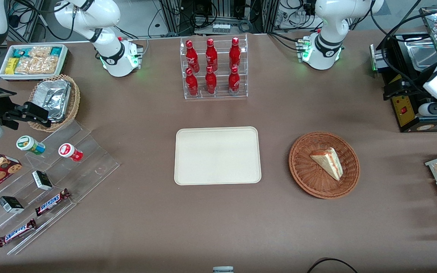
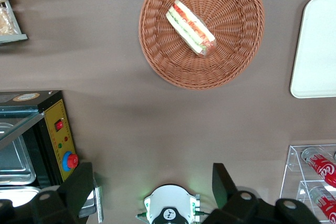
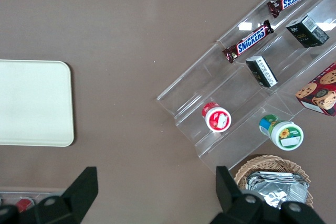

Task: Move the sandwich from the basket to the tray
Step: 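Move the left gripper over the sandwich in the wicker basket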

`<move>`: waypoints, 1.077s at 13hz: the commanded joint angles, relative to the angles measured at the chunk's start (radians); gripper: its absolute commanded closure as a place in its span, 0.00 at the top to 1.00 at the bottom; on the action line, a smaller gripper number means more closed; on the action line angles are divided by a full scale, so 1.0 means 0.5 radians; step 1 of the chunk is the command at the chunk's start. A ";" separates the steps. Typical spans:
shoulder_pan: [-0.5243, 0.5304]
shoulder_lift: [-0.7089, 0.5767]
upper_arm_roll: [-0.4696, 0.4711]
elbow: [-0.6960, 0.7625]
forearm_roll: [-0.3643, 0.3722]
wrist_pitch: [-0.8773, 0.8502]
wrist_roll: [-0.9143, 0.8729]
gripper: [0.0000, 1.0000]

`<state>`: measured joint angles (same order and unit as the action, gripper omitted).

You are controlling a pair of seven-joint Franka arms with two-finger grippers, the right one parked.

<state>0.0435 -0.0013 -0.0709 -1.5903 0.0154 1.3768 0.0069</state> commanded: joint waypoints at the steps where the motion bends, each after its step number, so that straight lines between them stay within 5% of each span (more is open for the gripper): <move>1: -0.032 0.040 0.010 0.060 0.027 -0.017 -0.017 1.00; 7: -0.017 0.202 0.010 0.024 0.098 0.108 -0.261 1.00; 14: -0.020 0.230 0.007 -0.561 0.067 0.936 -1.090 1.00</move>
<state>0.0368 0.1377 -0.0682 -1.7620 0.0504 1.7342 -0.4601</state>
